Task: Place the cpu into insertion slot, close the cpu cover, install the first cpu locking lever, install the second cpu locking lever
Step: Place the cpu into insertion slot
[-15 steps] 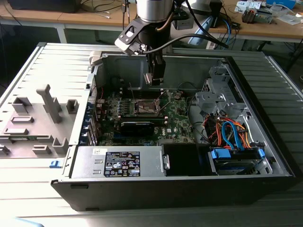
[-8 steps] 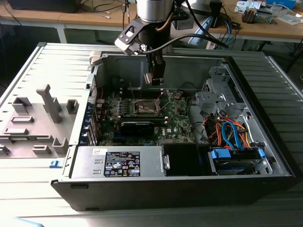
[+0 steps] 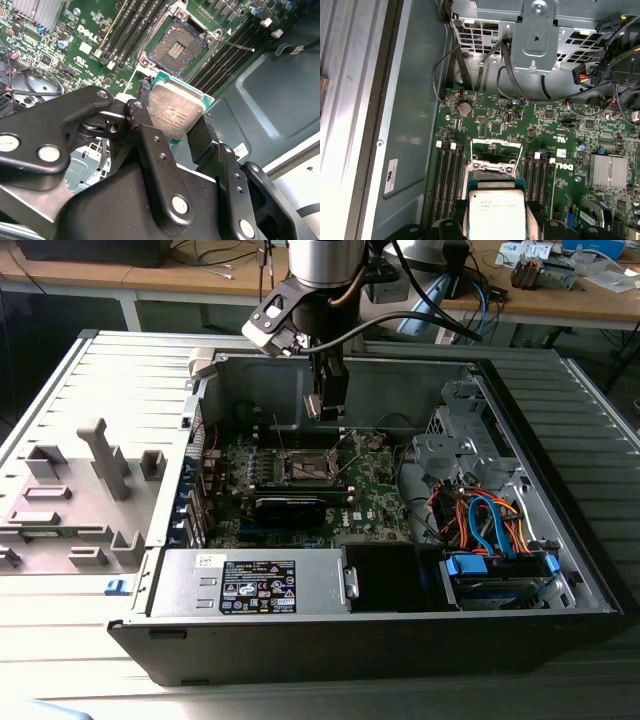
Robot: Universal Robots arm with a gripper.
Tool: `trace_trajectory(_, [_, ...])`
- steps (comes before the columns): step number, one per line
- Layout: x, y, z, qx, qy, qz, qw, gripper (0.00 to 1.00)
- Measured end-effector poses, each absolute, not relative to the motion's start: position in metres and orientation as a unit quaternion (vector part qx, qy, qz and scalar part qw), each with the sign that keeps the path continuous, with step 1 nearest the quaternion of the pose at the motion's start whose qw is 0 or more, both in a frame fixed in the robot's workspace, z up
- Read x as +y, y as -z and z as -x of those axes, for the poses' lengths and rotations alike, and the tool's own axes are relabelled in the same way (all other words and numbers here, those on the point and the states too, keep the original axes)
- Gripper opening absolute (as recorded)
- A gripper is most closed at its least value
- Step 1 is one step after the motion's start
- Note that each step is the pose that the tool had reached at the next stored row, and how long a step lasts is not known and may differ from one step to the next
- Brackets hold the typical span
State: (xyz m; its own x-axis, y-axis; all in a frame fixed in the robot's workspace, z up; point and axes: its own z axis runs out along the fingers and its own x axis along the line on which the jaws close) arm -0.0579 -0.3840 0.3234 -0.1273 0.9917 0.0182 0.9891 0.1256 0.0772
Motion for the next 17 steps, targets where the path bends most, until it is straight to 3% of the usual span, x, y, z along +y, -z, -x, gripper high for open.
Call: trace_trajectory(17, [-0.384, -0.3232, 0.0579, 0.743, -0.035, -0.668, 0.019, 0.55])
